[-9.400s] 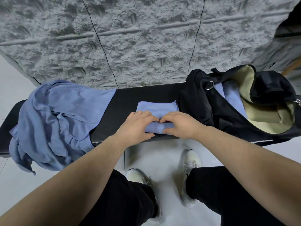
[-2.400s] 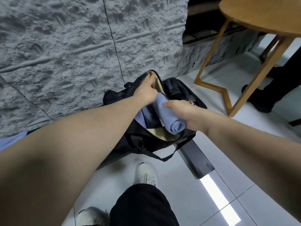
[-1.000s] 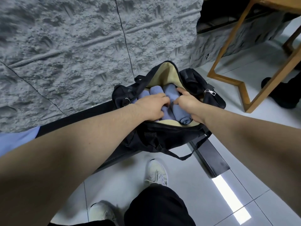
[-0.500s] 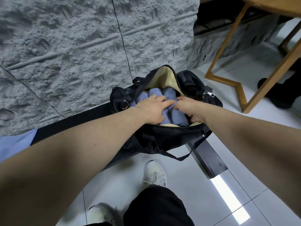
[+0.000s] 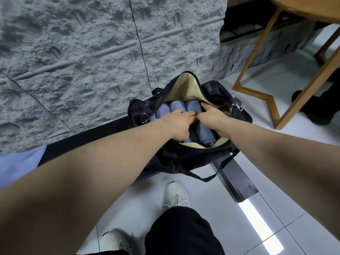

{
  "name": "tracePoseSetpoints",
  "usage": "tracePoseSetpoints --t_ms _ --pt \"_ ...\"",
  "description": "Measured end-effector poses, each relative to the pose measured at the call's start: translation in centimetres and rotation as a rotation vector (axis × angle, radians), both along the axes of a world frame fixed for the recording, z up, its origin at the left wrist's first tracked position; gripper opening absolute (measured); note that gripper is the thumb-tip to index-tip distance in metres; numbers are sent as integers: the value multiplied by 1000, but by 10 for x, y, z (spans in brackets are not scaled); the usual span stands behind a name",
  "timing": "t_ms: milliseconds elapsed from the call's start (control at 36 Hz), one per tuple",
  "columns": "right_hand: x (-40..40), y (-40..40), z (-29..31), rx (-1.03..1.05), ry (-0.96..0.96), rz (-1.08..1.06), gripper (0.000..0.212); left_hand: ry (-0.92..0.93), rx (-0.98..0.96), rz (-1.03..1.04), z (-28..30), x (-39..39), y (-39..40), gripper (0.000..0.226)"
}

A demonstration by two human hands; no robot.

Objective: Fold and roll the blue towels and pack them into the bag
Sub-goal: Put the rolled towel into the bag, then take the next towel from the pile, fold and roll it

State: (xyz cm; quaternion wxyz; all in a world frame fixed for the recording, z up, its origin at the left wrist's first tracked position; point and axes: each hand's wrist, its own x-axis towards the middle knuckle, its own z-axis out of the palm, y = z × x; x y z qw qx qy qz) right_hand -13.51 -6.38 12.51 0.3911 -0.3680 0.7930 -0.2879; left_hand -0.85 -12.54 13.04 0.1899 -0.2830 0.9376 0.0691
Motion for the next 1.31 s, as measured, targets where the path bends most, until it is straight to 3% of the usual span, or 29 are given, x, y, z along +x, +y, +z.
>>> tracePoseSetpoints --t_ms 83,194,306,417,500,722,833,972,1111,1306 --pt "8 4 6 28 48 39 61 70 24 34 11 7 2 57" --pt "26 8 24 27 108 117 58 153 18 91 29 23 11 2" --pt "51 19 47 -14 166 182 50 250 0 128 45 50 22 27" --pt "82 30 65 -76 165 224 28 408 -69 97 49 92 32 12" --pt "106 34 75 -131 217 285 35 487 -99 97 50 129 38 18" --pt "181 37 83 -130 148 427 46 440 -40 333 51 236 60 27" --pt "220 38 78 -175 216 507 43 392 8 486 38 286 63 29" --pt "262 31 66 -127 127 591 29 325 46 620 9 347 60 34" --pt "300 21 47 -26 86 660 26 298 -51 730 -24 406 62 43" --pt "344 7 20 95 3 697 25 452 -185 957 -48 460 61 39"
